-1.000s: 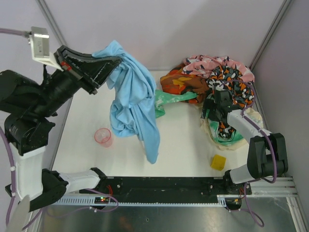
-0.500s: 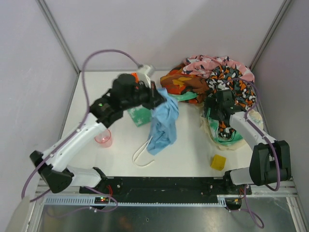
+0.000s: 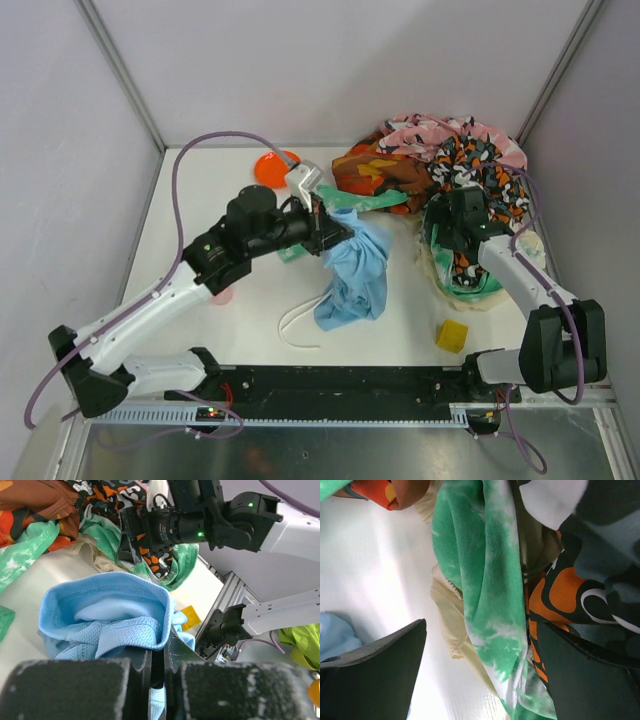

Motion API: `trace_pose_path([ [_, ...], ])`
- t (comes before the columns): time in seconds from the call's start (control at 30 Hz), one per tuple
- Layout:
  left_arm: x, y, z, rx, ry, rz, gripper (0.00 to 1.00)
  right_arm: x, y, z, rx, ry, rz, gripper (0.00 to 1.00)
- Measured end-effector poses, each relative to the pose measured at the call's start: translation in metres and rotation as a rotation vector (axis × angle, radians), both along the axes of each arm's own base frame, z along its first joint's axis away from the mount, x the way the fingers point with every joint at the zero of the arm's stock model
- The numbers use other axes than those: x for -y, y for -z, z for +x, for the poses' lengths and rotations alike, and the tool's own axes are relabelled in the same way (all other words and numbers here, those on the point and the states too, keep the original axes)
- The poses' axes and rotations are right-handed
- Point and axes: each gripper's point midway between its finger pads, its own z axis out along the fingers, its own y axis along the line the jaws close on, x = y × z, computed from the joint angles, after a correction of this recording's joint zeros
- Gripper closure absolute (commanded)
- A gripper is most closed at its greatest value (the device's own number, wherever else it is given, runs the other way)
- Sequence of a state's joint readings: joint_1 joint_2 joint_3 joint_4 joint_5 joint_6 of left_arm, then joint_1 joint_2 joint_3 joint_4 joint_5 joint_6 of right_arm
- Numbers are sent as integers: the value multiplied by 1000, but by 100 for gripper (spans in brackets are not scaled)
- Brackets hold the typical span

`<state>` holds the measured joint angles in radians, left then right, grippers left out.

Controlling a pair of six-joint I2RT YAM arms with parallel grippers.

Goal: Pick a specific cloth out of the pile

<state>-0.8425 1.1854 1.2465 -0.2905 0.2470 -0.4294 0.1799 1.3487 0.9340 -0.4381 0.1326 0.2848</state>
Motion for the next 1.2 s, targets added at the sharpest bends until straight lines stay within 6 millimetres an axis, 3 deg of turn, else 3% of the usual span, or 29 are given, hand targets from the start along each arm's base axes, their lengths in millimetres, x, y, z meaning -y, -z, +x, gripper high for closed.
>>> trace_pose_path([
  [0.1, -11, 7, -4, 7, -34, -16, 98, 0, -8, -2, 24, 2, 1, 3],
  [0.2, -17, 36, 1, -34, -91, 15, 99, -2, -24, -4, 70, -4, 7, 2],
  [0.3, -12, 91, 15, -130, -150, 103, 99, -9, -51, -9, 151, -27, 29, 1],
  [0.47, -1, 214, 29, -360, -213, 331, 98, -19, -105, -23, 318, -72, 104, 1],
  [0.5, -2, 238, 28, -407, -223, 379, 92, -20, -114, -26, 347, -78, 116, 1],
  [0.57, -8, 278, 22, -488, -240, 463, 67, -21, -130, -33, 395, -88, 133, 1],
  [0.63, -12, 298, 18, -538, -252, 507, 24, -21, -140, -39, 426, -94, 143, 1],
  [0.67, -13, 300, 17, -546, -254, 510, 12, -20, -144, -41, 439, -96, 147, 1],
  [0.73, -13, 299, 17, -549, -255, 514, 3, -20, -149, -44, 457, -100, 152, 1],
  [0.83, -23, 291, 14, -542, -271, 537, 1, -20, -153, -46, 475, -97, 160, 1],
  [0.9, -32, 275, 15, -511, -303, 534, 1, -19, -151, -49, 484, -89, 163, 1],
  [0.97, -42, 238, 19, -437, -345, 485, 0, -16, -148, -52, 497, -73, 165, 1],
  [1.07, -59, 162, 27, -282, -423, 327, 0, -7, -148, -60, 541, -31, 167, 1],
  [1.13, -81, 105, 28, -166, -501, 189, 0, 1, -152, -68, 589, 4, 164, 1],
  [1.2, -105, 65, 25, -86, -573, 85, 0, 8, -163, -74, 647, 31, 163, 1],
])
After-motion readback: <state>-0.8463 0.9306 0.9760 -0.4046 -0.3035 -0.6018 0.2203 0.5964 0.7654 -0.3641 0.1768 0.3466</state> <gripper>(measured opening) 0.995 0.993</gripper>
